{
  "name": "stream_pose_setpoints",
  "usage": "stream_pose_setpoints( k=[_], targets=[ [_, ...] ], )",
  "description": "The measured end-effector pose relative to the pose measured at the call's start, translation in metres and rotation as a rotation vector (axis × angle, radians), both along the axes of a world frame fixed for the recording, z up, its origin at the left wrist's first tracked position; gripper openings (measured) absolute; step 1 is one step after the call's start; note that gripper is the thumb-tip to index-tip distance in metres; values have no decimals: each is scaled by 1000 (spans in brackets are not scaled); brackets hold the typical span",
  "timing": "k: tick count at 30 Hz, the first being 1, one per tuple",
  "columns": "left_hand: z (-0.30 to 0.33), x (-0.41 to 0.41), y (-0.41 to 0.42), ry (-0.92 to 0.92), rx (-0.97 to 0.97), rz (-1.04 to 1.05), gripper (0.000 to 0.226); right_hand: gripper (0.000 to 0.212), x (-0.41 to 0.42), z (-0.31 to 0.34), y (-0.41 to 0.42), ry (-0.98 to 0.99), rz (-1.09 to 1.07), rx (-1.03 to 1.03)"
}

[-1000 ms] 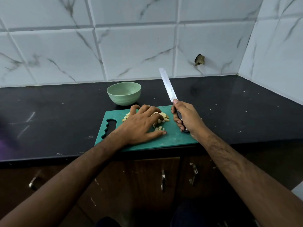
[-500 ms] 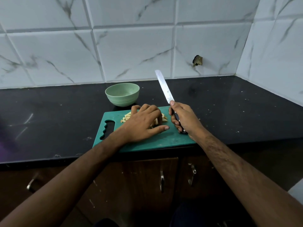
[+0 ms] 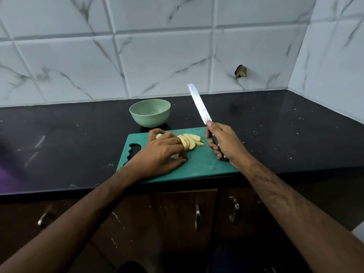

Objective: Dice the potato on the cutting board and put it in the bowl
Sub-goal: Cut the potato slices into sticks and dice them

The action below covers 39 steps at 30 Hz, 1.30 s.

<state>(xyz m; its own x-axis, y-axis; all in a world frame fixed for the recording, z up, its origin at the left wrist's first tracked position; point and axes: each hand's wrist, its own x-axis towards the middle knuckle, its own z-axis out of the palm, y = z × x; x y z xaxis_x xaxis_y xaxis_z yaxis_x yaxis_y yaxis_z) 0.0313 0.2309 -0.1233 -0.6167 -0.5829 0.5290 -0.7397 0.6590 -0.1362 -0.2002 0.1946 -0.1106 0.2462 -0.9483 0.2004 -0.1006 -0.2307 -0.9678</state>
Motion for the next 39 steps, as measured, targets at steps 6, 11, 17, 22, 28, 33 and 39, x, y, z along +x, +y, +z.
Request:
stream_pose_setpoints(
  k=[6,11,17,22,28,33,39],
  targets=[
    [0,26,0,120,112,112,25,42,0,-1,0,12,6,-6],
    [-1,27,-3,68,161,109,38,42,0,-1,0,24,6,-8],
    [0,17,-22,-38,140,108,40,42,1,-1,0,37,2,-10],
    [3,17,-37,-44,112,84,24,42,1,0,0,38,3,-7],
    [2,30,-54,15,123,173,23,42,1,0,1,40,4,-8],
    [0,30,-56,84,153,127,22,43,1,0,0,45,4,-11],
    [1,21,-47,89,200,-25,31,42,1,0,-1,44,7,-13]
  ],
)
